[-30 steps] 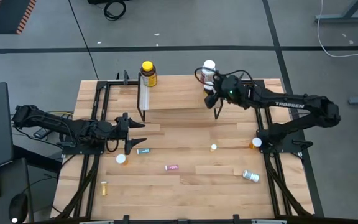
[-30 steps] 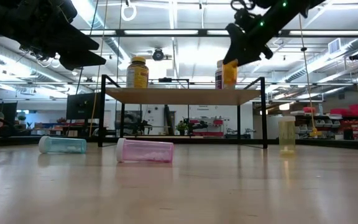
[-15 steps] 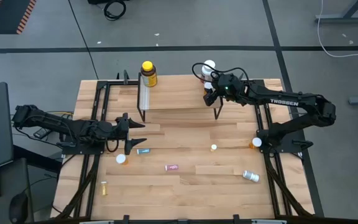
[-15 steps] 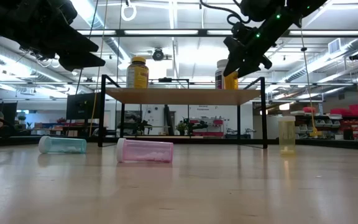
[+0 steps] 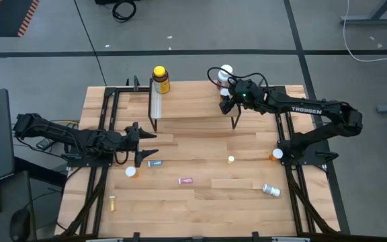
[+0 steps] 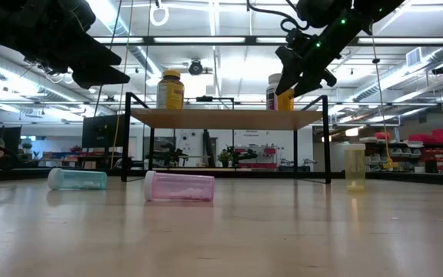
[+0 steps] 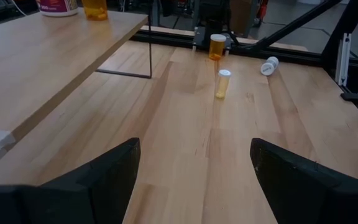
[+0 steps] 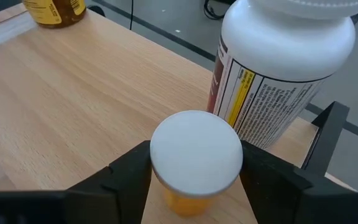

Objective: Pick and place medicine bottles onto shelf by color
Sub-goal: Put the middle large orange pill bottle on the shelf, then put the right small yellow pill bottle on the shelf

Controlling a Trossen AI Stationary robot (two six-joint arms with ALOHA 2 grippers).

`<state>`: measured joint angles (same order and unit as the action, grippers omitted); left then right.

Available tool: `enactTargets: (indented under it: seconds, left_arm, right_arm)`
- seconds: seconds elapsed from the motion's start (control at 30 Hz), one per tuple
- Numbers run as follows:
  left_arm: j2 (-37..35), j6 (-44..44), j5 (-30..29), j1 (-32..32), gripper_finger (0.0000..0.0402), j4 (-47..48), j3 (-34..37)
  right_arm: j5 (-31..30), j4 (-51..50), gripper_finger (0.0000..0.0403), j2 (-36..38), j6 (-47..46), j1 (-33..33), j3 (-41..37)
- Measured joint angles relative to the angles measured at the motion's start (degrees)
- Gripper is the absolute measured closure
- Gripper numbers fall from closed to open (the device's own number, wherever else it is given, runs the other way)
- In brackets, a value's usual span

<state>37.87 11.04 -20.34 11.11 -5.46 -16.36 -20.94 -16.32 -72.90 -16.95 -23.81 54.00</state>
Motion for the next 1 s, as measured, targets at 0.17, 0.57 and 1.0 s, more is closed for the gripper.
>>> enactTargets:
  seconds: [0.17, 0.57, 1.0]
  left_arm:
    - [0.0, 0.15, 0.0, 0.0, 0.0088, 0.18, 0.0]
    - [0.0, 0.32, 0.0, 0.0, 0.0088, 0.34, 0.0]
    - [0.0, 0.36, 0.0, 0.0, 0.0088, 0.73, 0.0]
  right_arm:
    - [-0.23, -0.32, 0.0133, 0.0, 0.02, 0.0, 0.0]
    - [1.72, 1.11, 0.009, 2.03, 0.59, 0.1, 0.0]
    - [7.51, -2.91, 0.0088, 7.96, -0.26, 7.64, 0.0]
